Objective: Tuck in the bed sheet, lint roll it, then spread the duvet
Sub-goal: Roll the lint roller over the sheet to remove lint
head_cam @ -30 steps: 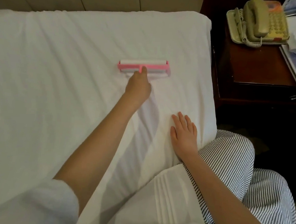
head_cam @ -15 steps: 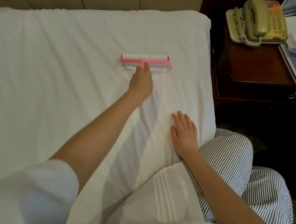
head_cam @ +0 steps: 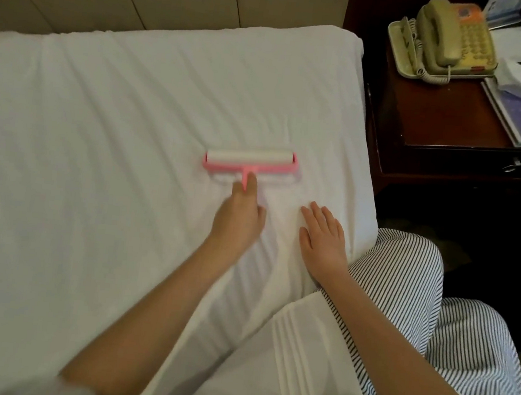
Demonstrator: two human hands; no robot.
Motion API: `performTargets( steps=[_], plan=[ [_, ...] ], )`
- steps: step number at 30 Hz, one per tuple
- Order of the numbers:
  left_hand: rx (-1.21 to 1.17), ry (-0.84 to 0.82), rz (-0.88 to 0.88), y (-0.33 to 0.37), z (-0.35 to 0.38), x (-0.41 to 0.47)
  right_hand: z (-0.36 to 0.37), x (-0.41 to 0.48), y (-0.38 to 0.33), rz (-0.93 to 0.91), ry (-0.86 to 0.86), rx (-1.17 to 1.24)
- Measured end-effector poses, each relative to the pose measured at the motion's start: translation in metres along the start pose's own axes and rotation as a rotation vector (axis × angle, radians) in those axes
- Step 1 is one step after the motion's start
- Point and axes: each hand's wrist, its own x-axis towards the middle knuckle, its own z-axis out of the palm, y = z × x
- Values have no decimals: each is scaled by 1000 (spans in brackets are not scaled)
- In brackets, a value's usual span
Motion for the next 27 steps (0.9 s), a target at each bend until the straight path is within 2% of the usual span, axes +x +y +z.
performTargets(
  steps=[4, 6, 8, 12, 14, 17, 19, 22, 27],
  plan=[
    [-258, 74, -28, -6, -20, 90, 0, -2, -1, 0, -6, 1],
    [-451, 175, -113, -7, -36, 98, 0, -2, -2, 1, -3, -15],
    [-540, 250, -120, -7, -53, 81, -3, 2, -6, 12, 11, -29],
    [-316, 302, 27, -30, -59, 8, -10, 20, -21, 0, 10, -64],
    [-238, 311, -9, -45, -47, -19, -14, 35, -28, -34, -8, -100],
    [-134, 151, -152, -57, -26, -30, -21, 56, -39, -56, -26, -143],
    [-93, 91, -177, -62, -24, -11, -24, 67, -42, -67, -58, -178],
    [-75, 109, -138, -71, -30, 60, -29, 83, -42, -73, -119, -243],
    [-161, 60, -127, -73, -47, 164, -44, 118, -47, -65, -169, -304]
  ],
)
